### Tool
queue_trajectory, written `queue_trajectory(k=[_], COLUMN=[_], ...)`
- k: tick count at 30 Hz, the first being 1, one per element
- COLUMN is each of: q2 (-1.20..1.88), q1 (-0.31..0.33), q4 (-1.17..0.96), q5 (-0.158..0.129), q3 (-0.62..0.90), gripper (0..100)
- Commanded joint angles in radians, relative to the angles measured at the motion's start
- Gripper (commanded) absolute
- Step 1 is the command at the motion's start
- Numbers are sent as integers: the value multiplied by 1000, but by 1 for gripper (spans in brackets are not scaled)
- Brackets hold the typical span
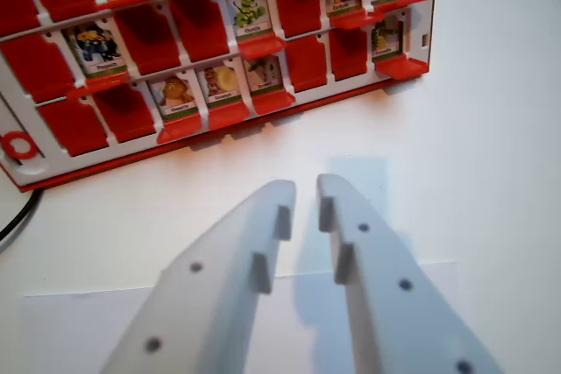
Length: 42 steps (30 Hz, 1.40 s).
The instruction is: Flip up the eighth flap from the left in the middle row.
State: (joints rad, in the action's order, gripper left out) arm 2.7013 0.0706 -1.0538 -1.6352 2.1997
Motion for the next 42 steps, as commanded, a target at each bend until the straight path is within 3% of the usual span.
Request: queue_trajectory(k=[1, 6, 17, 23, 28, 32, 35, 42], q2=[-83, -187, -489, -669, -816, -931, -991, -1025], q1=[74, 156, 288, 334, 345, 331, 311, 281], q4=[28, 78, 327, 399, 454, 469, 466, 480], q5=[-18, -57, -109, -117, -130, -161, -158, -199], q3=[-135, -143, -170, -272, -359, -445, -500, -477], gripper=[3, 3, 3, 3, 3, 3, 3, 3])
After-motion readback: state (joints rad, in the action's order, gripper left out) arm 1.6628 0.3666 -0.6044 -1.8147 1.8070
